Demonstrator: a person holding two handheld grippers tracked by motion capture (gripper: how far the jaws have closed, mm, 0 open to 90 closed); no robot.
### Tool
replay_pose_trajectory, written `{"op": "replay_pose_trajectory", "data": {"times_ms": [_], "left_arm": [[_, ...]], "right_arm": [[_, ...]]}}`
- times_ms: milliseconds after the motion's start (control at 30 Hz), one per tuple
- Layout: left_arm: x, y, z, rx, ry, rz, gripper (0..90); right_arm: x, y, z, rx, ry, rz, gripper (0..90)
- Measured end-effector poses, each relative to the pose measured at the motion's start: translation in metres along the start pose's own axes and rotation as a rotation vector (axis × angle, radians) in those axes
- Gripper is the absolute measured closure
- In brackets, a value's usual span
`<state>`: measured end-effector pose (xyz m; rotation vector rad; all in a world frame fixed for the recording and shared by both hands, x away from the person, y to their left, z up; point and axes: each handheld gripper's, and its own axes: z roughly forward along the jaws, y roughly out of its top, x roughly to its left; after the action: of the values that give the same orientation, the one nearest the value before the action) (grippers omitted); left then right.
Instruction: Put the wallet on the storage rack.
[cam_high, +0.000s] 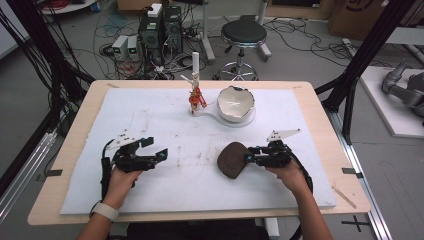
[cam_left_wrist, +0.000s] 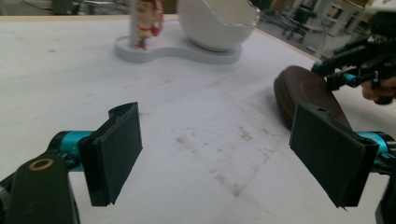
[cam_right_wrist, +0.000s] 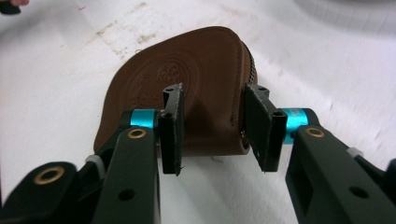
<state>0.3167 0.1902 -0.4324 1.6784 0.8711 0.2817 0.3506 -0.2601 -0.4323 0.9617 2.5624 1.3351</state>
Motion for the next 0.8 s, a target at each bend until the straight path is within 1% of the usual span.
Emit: {"op": "replay_pose_trajectory", "data": {"times_ms": [100, 167, 200, 267, 300, 333, 367, 467, 500, 533, 600, 700, 733, 800], "left_arm": [[-0.010, 0.005, 0.020, 0.042, -0.070, 0.023, 17.3], [-0.017, 0.009, 0.035, 0.064, -0.124, 0.020, 19.4], [-0.019, 0.011, 0.043, 0.082, -0.143, 0.029, 19.7], [-0.025, 0.014, 0.059, 0.105, -0.168, 0.035, 19.9], [-0.027, 0.015, 0.069, 0.116, -0.186, 0.030, 20.8], [-0.030, 0.016, 0.080, 0.140, -0.213, 0.024, 21.7], [-0.033, 0.016, 0.089, 0.163, -0.230, 0.023, 21.7], [-0.042, 0.015, 0.109, 0.216, -0.276, 0.035, 22.2], [-0.043, 0.015, 0.114, 0.233, -0.284, 0.044, 22.6], [-0.045, 0.016, 0.119, 0.243, -0.287, 0.038, 22.6], [-0.045, 0.016, 0.126, 0.255, -0.302, 0.023, 22.6], [-0.045, 0.015, 0.135, 0.273, -0.315, 0.010, 22.6], [-0.045, 0.015, 0.138, 0.281, -0.327, 0.010, 23.4], [-0.046, 0.014, 0.141, 0.284, -0.354, 0.029, 29.6]], "right_arm": [[0.012, 0.005, -0.005, -0.016, -0.041, -0.107, 62.3], [0.018, 0.007, -0.007, -0.021, -0.060, -0.164, 62.6], [0.021, 0.008, -0.008, -0.027, -0.068, -0.191, 62.7], [0.025, 0.009, -0.009, -0.031, -0.081, -0.233, 62.9], [0.027, 0.009, -0.010, -0.030, -0.082, -0.254, 62.9], [0.029, 0.009, -0.011, -0.039, -0.085, -0.275, 63.1], [0.031, 0.010, -0.011, -0.042, -0.088, -0.297, 63.2], [0.034, 0.011, -0.013, -0.044, -0.090, -0.320, 63.5], [0.034, 0.011, -0.013, -0.045, -0.090, -0.330, 63.6], [0.035, 0.011, -0.013, -0.047, -0.089, -0.334, 63.6], [0.035, 0.012, -0.013, -0.048, -0.086, -0.345, 63.7], [0.036, 0.013, -0.013, -0.049, -0.083, -0.356, 63.7], [0.037, 0.013, -0.013, -0.049, -0.083, -0.357, 63.7], [0.038, 0.014, -0.013, -0.052, -0.080, -0.363, 63.8]]}}
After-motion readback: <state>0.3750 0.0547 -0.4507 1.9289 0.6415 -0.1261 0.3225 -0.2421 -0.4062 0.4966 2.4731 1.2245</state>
